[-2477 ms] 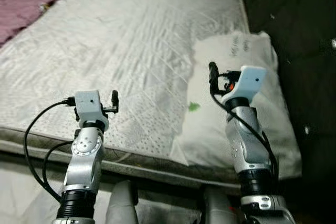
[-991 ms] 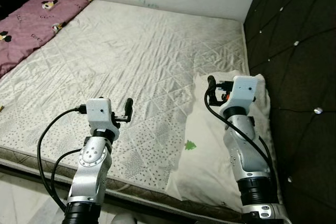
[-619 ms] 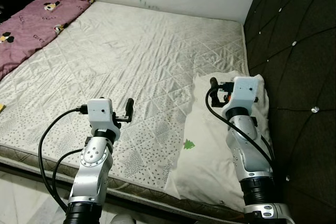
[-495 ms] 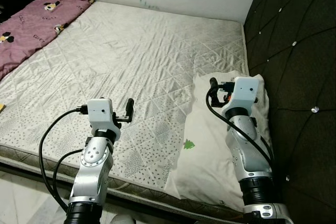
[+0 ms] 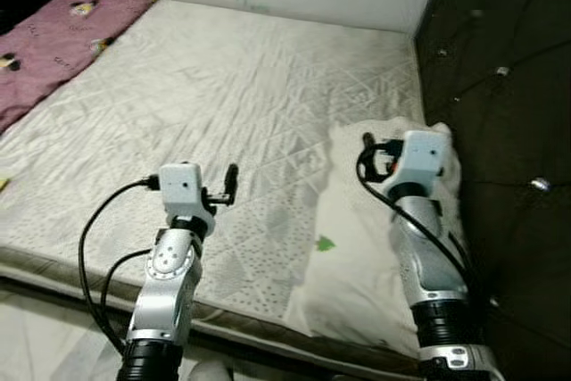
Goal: Clean up the room
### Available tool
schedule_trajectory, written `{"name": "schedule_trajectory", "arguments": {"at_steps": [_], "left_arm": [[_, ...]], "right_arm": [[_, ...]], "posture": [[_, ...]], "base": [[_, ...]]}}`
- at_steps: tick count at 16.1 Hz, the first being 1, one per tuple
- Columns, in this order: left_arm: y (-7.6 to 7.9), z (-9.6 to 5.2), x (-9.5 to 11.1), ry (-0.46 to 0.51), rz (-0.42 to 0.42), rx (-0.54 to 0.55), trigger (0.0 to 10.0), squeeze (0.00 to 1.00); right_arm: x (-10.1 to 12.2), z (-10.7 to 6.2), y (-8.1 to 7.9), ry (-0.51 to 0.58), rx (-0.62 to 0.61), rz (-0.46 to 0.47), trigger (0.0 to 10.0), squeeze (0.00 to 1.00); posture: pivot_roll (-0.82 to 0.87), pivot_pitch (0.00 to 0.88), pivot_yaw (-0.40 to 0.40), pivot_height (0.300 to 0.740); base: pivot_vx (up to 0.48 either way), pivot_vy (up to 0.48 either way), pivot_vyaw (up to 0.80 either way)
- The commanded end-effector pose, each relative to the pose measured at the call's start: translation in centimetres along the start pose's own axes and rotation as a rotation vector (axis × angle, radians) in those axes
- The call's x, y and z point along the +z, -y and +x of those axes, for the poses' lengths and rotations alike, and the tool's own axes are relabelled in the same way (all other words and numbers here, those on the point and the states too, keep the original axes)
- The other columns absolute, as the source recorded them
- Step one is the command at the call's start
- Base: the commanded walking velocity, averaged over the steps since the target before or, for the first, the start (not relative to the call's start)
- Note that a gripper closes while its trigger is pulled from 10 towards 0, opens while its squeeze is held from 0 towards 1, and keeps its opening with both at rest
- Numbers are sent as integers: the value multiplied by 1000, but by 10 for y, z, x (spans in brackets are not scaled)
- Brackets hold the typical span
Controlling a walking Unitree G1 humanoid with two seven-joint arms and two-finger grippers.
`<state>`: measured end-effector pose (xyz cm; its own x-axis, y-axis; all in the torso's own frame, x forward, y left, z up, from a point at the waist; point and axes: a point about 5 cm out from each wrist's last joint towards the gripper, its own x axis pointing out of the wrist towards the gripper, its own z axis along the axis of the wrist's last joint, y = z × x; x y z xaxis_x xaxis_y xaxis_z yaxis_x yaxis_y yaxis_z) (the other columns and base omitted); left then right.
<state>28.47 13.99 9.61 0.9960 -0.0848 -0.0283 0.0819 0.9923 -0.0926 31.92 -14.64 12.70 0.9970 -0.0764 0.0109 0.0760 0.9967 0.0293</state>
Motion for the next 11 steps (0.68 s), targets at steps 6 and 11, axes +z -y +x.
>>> {"name": "schedule_trajectory", "arguments": {"at_steps": [6,11], "left_arm": [[-7,0,-2,-15,1,32,10000,0],[-7,1,-2,-20,2,36,10000,0]], "right_arm": [[-4,1,-7,-33,21,-8,10000,0],[-11,0,-7,-71,29,-20,10000,0]], "posture": [[22,0,-13,740],[23,0,-14,740]], "base": [[0,401,0],[0,441,-160]]}}
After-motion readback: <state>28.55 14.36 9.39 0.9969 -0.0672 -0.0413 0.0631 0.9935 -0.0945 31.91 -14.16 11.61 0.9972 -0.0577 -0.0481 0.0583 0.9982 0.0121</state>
